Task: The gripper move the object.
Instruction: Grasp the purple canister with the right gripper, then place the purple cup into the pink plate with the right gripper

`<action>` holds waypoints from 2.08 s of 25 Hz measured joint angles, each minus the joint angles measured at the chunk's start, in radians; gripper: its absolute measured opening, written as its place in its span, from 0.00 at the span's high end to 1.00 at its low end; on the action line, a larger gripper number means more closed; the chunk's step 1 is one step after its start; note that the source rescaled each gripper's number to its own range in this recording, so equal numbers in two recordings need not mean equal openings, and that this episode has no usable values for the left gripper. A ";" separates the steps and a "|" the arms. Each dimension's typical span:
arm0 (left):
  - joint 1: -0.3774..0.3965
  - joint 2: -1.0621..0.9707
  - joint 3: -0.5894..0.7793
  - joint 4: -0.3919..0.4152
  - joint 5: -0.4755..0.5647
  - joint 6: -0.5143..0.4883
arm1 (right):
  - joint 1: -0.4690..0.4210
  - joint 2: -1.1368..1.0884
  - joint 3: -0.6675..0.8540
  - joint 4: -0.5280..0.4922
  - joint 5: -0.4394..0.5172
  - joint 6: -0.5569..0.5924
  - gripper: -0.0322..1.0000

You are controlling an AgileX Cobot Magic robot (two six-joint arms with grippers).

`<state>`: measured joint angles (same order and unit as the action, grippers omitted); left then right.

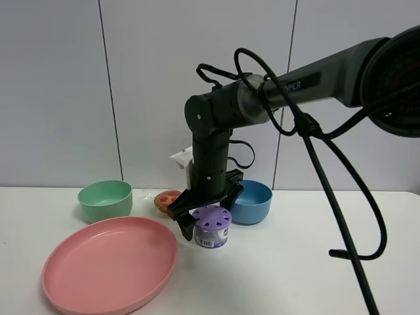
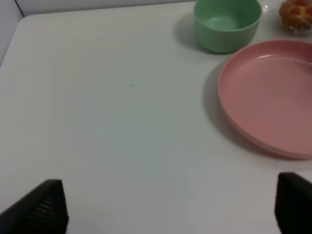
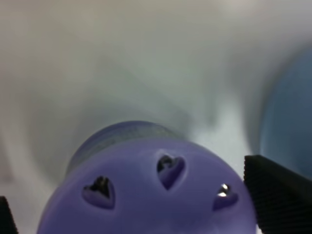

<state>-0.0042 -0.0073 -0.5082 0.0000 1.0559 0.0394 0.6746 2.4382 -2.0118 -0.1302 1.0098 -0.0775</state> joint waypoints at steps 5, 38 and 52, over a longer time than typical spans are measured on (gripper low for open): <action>0.000 0.000 0.000 0.000 0.000 0.000 | -0.002 0.003 0.000 0.000 0.003 0.000 0.57; 0.000 0.000 0.000 0.000 0.000 0.000 | 0.175 -0.239 -0.031 0.115 0.022 -0.253 0.97; 0.000 0.000 0.000 0.000 0.000 0.000 | 0.242 -0.047 -0.035 0.105 -0.134 -0.378 0.97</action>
<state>-0.0042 -0.0073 -0.5082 0.0000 1.0559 0.0394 0.9165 2.3910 -2.0464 -0.0253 0.8762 -0.4560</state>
